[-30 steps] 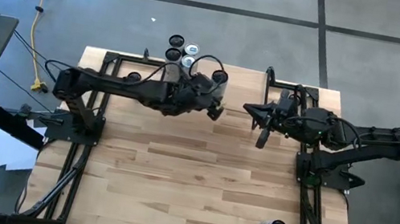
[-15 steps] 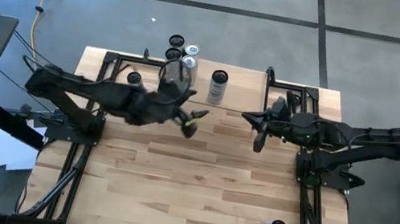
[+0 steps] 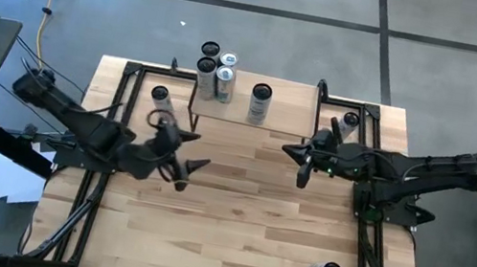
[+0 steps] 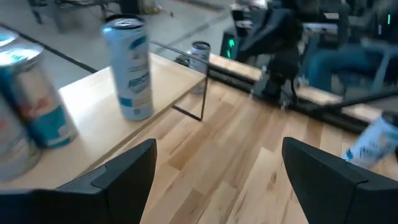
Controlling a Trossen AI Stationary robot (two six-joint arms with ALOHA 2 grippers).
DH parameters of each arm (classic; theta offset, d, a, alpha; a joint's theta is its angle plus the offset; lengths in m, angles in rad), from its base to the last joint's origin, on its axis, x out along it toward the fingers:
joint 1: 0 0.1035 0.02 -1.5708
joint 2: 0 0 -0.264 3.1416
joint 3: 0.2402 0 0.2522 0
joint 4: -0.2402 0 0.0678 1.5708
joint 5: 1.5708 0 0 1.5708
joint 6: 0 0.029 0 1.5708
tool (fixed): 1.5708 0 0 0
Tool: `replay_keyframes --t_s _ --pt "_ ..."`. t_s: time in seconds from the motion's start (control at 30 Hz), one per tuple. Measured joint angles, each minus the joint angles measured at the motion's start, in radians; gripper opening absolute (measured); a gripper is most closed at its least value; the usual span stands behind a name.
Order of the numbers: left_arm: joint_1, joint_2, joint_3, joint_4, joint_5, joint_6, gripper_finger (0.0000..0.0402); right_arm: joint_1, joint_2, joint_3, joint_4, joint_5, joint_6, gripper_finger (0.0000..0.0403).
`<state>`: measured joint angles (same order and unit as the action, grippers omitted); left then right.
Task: Place canned beverage on shelf
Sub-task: Put the bottom left black soda can on the shelf
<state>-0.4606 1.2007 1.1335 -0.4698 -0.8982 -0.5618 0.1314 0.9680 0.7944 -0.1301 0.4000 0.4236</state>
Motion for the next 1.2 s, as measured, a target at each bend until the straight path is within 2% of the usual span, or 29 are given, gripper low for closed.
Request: replay_keyframes --t_s 0.13,0.23,0.3,0.5,0.63,0.8,0.93,1.2 --pt "-0.022 -0.103 -0.113 0.063 -0.086 -0.068 0.0317 0.0 0.0 0.0 0.068 -0.003 -0.042 0.0" --pt "-0.019 -0.176 -0.164 0.11 -0.084 -0.017 0.0317 0.0 0.0 0.0 0.107 -0.029 -0.062 0.0" --pt "0.007 -0.218 -0.181 0.148 0.01 0.067 0.0317 0.0 0.0 0.0 0.118 -0.04 -0.066 0.0" --pt "0.195 -0.338 -0.27 0.363 0.434 0.257 0.0317 0.0 0.0 0.0 0.137 -0.043 -0.066 0.0" --pt "0.335 -0.409 -0.373 0.522 0.663 0.257 0.0317 0.0 0.0 0.0 0.138 -0.043 -0.066 0.0" --pt "0.453 -0.457 -0.481 0.674 0.896 0.177 0.0315 0.0 0.0 0.0 0.139 -0.043 -0.066 0.0" --pt "0.484 -0.469 -0.507 0.694 0.919 0.161 0.0315 0.0 0.0 0.0 0.142 -0.043 -0.066 0.0" --pt "0.487 -0.468 -0.509 0.702 0.912 0.261 0.0315 0.0 0.0 0.0 0.142 -0.044 -0.083 0.0"
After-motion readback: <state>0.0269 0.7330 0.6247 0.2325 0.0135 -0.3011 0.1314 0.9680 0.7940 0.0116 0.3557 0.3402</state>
